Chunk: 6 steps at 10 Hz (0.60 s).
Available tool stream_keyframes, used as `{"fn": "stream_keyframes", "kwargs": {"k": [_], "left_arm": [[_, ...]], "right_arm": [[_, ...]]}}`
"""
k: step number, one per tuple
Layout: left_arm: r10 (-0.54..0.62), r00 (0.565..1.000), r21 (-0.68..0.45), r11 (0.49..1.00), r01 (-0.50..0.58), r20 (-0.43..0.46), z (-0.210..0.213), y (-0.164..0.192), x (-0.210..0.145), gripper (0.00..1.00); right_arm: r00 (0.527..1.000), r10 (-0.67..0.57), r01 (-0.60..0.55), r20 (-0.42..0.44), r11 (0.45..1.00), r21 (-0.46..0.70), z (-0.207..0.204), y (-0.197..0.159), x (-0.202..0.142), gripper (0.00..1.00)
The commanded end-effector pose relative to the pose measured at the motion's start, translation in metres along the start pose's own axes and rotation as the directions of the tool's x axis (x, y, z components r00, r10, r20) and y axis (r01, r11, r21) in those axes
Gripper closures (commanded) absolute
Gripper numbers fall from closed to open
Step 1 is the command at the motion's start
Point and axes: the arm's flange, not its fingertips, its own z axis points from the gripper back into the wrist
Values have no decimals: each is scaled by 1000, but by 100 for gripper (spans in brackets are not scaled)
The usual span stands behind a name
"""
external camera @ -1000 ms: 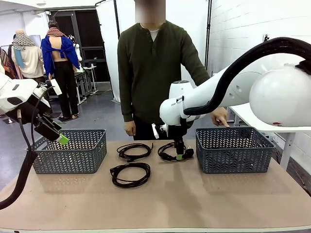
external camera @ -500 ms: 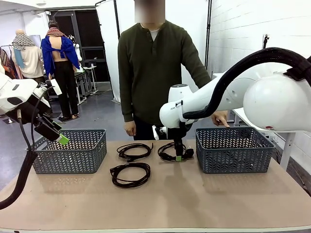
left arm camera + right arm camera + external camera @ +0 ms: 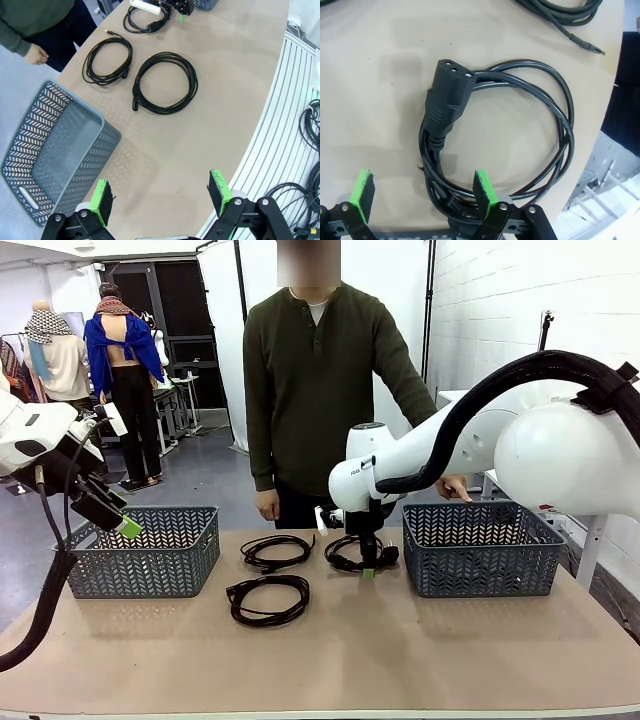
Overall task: Organize the cables according to human instructions.
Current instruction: Pick up a bundle of cables and place it in the basket indicated by the human.
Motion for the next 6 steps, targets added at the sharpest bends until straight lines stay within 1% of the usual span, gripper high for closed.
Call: {"fn": "stream_keyframes", "kwargs": {"k": [1,5,6], "left_arm": [[-4,1000,-2,1000,4,25,-2,2,-2,0],[-4,1000,-2,1000,4,25,-2,2,-2,0],[-4,1000,-2,1000,4,25,-2,2,-2,0]], "right_arm": [[1000,-9,10,-23,1000,18,-3,-9,3,0],[1000,-2,3,-31,998,56,-9,-11,4,0],[1000,-5,7,-30,998,58,-8,-12,4,20]]}}
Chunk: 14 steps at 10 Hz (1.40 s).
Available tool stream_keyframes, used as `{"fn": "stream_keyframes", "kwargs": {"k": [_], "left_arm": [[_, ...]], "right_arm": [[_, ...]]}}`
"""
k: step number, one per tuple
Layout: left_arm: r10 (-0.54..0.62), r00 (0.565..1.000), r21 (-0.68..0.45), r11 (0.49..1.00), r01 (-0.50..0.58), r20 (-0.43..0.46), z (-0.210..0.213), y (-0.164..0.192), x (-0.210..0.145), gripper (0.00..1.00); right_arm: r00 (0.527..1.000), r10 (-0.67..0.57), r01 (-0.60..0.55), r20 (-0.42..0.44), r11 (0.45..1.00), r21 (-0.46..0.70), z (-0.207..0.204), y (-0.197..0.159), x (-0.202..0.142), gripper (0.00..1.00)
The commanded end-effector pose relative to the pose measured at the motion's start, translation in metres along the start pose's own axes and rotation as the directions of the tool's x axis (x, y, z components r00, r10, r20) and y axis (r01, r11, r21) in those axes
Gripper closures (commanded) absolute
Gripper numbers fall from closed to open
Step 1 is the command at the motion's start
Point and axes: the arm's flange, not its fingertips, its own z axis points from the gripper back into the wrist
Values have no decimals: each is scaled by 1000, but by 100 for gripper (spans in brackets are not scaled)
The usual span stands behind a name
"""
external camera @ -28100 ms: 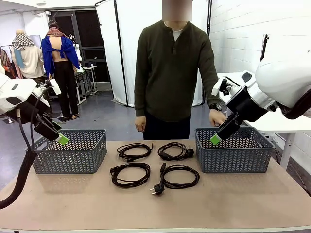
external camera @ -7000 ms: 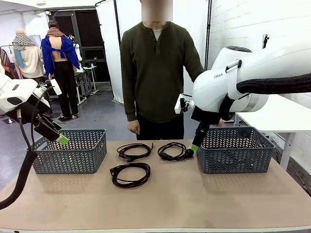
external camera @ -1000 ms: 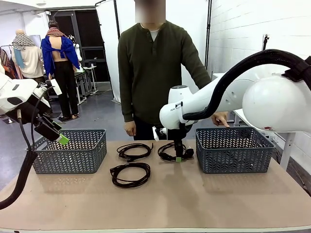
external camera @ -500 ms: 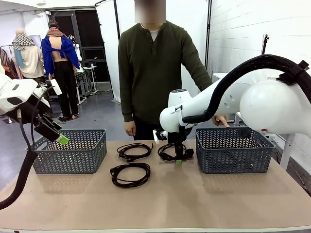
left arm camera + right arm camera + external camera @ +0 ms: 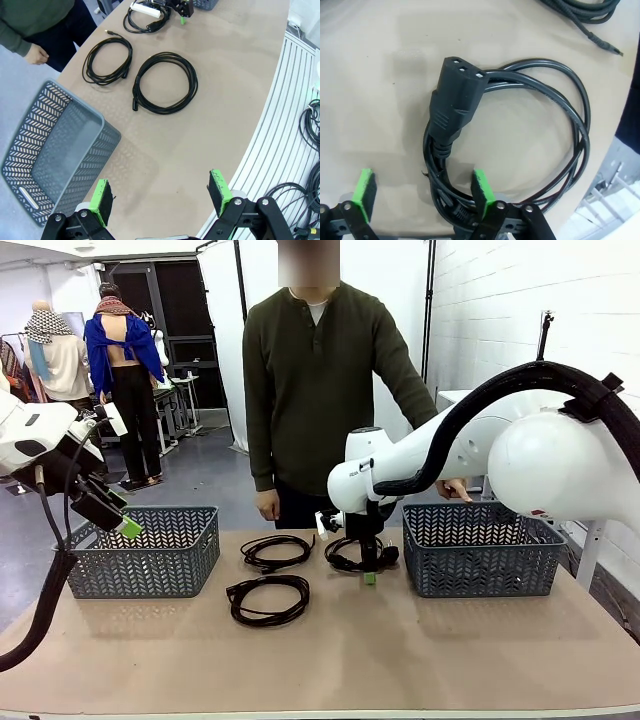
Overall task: Organize the cables according to human instructions.
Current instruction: Pick up a bundle of cables and place it in the basket indicated by the human.
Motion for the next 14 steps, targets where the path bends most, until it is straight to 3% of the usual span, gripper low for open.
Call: {"fn": "stream_keyframes", "kwargs": {"k": [1,4,10,14], "left_arm": [[-4,1000,-2,1000,4,25,-2,2,-2,0],[-4,1000,-2,1000,4,25,-2,2,-2,0],[-4,1000,-2,1000,4,25,-2,2,-2,0],[-4,1000,-2,1000,4,25,-2,2,-2,0]], "right_arm": [[1000,-5,6,-9,1000,15,3,-8,4,40],[1000,-12,12,-4,999,36,3,-8,5,100],[1000,-3,3,9,999,47,9,-5,7,100],[998,41,-40,38,999,-30,69,10,24,100]]}}
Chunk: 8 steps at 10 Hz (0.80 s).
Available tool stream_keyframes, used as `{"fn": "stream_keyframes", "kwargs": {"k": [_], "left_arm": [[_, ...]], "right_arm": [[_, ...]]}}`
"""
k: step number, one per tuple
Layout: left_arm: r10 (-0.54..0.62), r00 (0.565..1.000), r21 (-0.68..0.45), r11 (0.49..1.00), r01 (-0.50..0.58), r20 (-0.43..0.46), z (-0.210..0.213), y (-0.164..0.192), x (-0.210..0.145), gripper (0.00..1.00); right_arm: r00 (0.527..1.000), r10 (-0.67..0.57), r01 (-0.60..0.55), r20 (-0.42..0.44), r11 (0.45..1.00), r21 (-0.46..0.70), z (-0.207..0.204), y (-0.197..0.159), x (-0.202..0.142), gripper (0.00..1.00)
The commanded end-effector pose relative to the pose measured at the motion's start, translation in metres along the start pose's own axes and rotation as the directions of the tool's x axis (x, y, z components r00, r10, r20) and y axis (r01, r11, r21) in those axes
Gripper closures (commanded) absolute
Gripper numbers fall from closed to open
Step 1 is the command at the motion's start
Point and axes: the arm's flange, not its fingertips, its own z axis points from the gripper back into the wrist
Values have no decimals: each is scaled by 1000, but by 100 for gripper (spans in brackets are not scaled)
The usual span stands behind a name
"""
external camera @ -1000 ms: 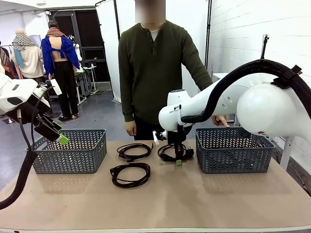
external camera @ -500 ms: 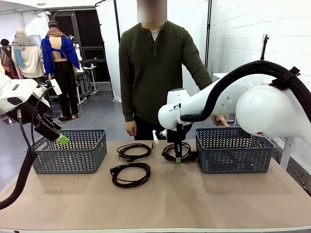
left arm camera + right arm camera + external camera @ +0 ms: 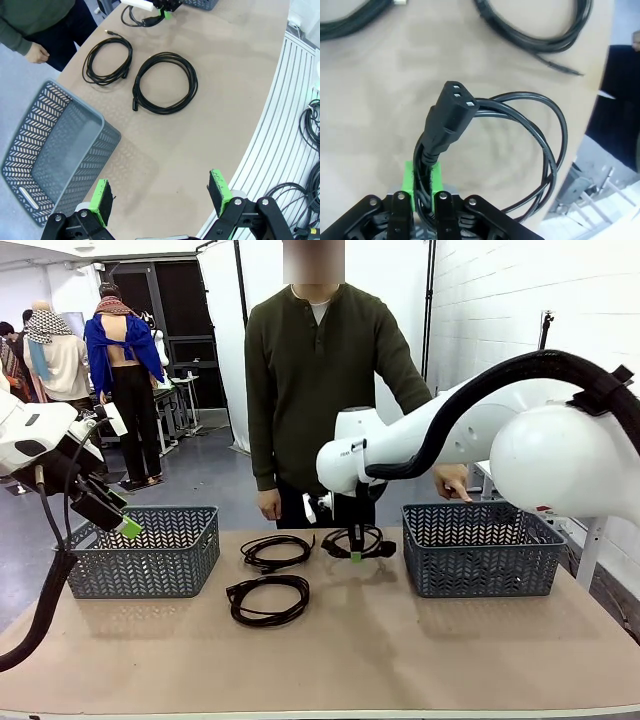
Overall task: Organize the cables according to human instructions.
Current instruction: Pick up a bundle of cables and place it in the basket indicated by the human.
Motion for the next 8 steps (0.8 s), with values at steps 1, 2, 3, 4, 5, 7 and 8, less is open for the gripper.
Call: {"fn": "stream_keyframes", "kwargs": {"k": [1,2,3,4,5,7,8], "left_arm": [[-4,1000,-2,1000,4,25,-2,2,-2,0],[-4,1000,-2,1000,4,25,-2,2,-2,0],[-4,1000,-2,1000,4,25,-2,2,-2,0],[-4,1000,-2,1000,4,25,-2,2,-2,0],[-4,1000,-2,1000,4,25,-2,2,-2,0],[-4,1000,-2,1000,4,25,-2,2,-2,0],[-4,1000,-2,1000,4,25,-2,2,-2,0]], "right_arm": [[1000,18,-19,10,1000,8,30,9,2,100],[999,31,-32,17,999,26,46,12,6,100],[998,52,-53,21,997,55,66,18,9,100],[997,72,-73,16,995,70,86,23,9,100],[996,91,-92,20,992,83,106,31,4,100],[992,125,-125,5,990,64,145,44,-13,100],[992,125,-125,0,991,53,159,49,-21,100]]}}
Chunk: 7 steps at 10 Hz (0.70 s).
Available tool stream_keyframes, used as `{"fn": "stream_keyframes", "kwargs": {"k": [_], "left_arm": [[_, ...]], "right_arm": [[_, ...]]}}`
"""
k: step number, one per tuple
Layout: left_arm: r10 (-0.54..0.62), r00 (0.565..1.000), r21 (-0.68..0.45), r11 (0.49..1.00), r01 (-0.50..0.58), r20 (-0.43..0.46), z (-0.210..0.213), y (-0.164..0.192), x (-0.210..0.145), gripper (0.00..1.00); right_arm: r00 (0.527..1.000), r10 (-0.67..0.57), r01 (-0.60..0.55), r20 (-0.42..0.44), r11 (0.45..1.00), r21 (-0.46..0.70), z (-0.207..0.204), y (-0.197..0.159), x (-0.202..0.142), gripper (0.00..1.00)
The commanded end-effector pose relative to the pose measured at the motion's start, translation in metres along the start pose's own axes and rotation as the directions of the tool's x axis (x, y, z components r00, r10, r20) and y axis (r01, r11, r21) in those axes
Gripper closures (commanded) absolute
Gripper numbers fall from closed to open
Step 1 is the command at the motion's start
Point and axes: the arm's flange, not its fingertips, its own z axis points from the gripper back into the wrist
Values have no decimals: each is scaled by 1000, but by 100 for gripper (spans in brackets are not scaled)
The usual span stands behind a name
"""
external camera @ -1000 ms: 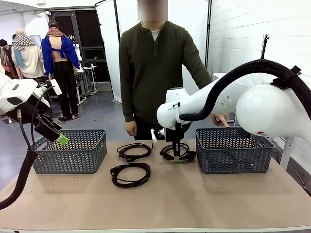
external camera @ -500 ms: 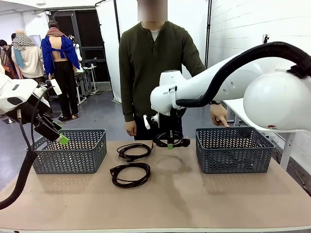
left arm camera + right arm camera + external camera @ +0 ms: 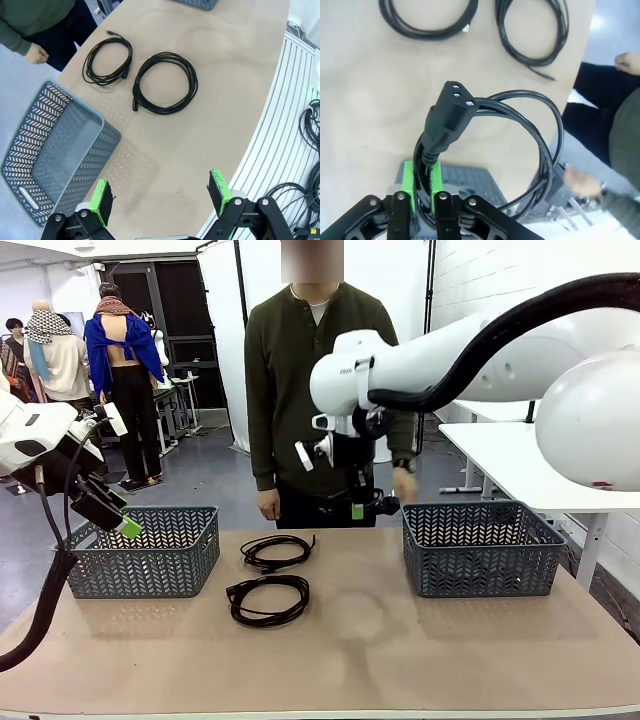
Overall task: Organize the cables according to human instructions.
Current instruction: Pick up a bundle of cables and place it in the basket indicated by the human.
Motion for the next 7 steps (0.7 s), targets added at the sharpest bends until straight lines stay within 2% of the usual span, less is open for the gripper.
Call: {"fn": "stream_keyframes", "kwargs": {"k": [1,7], "left_arm": [[-4,1000,-2,1000,4,25,-2,2,-2,0],[-4,1000,-2,1000,4,25,-2,2,-2,0]], "right_arm": [[1000,15,-15,1,1000,-14,18,13,-20,100],[998,-58,56,-25,996,-65,46,35,-102,100]]}}
